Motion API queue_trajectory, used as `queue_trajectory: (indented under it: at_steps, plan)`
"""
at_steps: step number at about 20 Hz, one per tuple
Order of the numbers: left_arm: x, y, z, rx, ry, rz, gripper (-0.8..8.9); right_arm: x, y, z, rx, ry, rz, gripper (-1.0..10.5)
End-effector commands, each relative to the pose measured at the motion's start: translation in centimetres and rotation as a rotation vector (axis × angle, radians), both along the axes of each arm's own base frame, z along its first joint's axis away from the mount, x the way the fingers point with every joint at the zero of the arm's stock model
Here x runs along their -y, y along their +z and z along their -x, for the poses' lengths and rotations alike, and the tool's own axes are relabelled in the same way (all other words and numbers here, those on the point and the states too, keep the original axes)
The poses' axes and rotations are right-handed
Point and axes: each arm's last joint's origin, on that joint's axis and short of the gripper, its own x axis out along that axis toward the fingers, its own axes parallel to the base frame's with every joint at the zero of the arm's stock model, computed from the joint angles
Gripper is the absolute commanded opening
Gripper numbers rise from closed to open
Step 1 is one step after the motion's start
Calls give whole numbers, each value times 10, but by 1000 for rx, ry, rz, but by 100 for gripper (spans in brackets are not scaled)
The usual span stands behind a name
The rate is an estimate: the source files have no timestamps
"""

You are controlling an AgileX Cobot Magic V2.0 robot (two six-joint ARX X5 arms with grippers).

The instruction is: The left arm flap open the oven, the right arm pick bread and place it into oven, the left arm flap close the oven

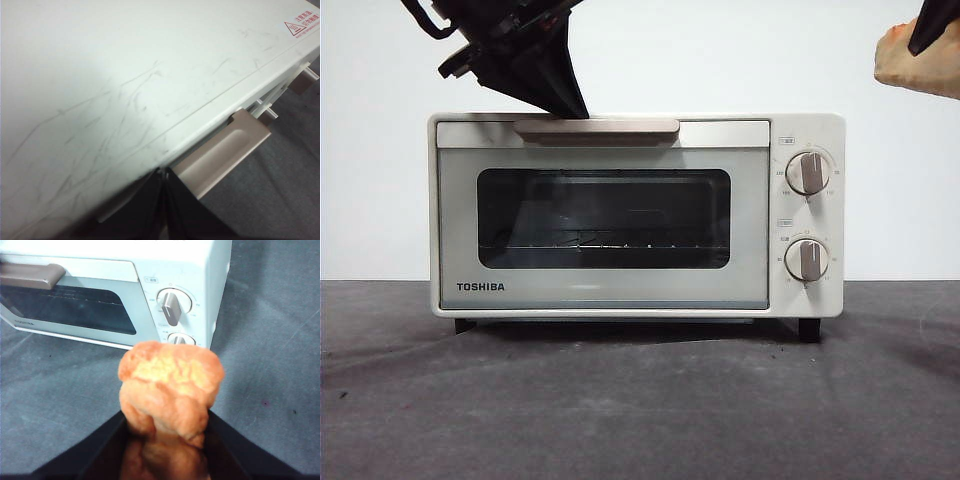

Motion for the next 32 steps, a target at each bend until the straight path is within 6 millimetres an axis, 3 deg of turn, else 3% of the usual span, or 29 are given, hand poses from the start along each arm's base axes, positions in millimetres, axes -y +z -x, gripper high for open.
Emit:
queue_trajectory:
  at_steps: [1, 8, 19, 26, 32]
  plan:
    - [7, -2, -3, -7, -16, -19, 16, -2, 6, 0, 20, 16, -5, 203]
    - [17, -19, 4, -119, -56, -91, 16, -2, 6, 0, 21, 18, -3, 203]
    - [41, -31, 37, -275, -205, -168, 16, -2, 6, 0, 21, 19, -2, 203]
    - [47, -39, 60, -397, -252, -262, 16, -2, 6, 0, 22, 20, 1, 203]
    - [48, -38, 64, -422, -239, -258, 16, -3, 6, 0, 14, 45, -7, 203]
